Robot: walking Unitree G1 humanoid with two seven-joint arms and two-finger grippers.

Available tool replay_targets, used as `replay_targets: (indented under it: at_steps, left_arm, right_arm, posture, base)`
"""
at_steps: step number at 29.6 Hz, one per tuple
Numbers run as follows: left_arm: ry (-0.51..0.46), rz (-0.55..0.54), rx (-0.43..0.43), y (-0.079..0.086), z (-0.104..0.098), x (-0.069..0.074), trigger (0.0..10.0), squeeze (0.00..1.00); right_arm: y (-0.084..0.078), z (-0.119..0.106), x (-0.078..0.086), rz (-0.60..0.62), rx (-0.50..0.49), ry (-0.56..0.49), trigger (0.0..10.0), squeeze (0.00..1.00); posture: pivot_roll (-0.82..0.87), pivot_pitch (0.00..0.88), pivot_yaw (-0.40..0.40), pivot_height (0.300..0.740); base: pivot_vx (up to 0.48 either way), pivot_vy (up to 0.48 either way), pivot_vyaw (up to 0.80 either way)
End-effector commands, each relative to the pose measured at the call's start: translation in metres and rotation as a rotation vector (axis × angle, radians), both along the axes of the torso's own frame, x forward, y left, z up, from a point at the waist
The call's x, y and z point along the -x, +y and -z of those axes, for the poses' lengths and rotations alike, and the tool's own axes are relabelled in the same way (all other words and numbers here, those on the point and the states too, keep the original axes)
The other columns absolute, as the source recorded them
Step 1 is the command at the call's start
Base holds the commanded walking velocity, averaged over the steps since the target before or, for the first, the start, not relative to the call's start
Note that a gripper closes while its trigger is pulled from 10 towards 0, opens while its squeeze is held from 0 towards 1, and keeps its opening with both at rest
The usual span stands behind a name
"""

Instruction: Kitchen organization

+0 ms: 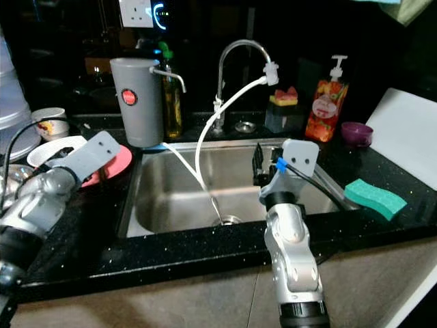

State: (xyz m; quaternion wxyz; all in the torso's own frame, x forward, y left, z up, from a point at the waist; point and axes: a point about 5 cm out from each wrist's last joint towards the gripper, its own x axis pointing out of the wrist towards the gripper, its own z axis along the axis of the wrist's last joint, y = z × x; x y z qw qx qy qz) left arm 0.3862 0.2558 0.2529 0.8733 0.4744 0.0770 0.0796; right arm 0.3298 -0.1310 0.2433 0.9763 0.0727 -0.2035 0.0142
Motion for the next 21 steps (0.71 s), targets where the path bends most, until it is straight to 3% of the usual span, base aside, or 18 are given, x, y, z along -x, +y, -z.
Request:
replay_targets:
  at_steps: [1, 3, 4, 5, 13, 21]
  left_arm:
    - [0.021, 0.008, -0.011, -0.002, 0.005, -0.003, 7.8, 0.00]
    - [0.023, 0.003, -0.008, -0.001, 0.005, -0.003, 7.8, 0.00]
    - [0.025, 0.003, -0.003, 0.000, 0.006, -0.004, 5.5, 0.00]
    - [0.029, 0.003, 0.013, 0.000, 0.007, -0.005, 0.0, 0.00]
    - [0.054, 0.041, 0.084, -0.002, 0.015, -0.011, 0.0, 0.00]
    - [0.002, 0.072, -0.001, -0.004, 0.006, -0.015, 0.0, 0.00]
  right_arm:
    - [0.000, -0.001, -0.001, 0.003, -0.001, -0.005, 10.0, 0.00]
    - [0.000, -0.001, -0.001, 0.002, -0.001, -0.005, 10.0, 0.00]
    - [0.000, -0.001, -0.001, 0.002, -0.001, -0.006, 10.0, 0.00]
    - [0.001, -0.001, -0.001, 0.001, -0.002, -0.006, 10.0, 0.00]
    - [0.002, -0.002, -0.003, -0.006, -0.003, -0.010, 10.0, 0.00]
    - [0.002, -0.002, -0.003, -0.002, -0.003, -0.011, 10.0, 0.00]
  posture:
    - [0.17, 0.003, -0.061, 0.740]
    - [0.17, 0.003, -0.061, 0.740]
    - [0.17, 0.003, -0.061, 0.740]
    - [0.18, 0.000, -0.064, 0.740]
    - [0.18, 0.000, -0.065, 0.740]
    - [0.17, 0.000, -0.064, 0.740]
  base:
    - [0.000, 0.000, 0.00]
    - [0.000, 0.000, 0.00]
    - [0.000, 0.000, 0.00]
    - [0.000, 0.000, 0.00]
    - [0.000, 0.000, 0.00]
    - [0.000, 0.000, 0.00]
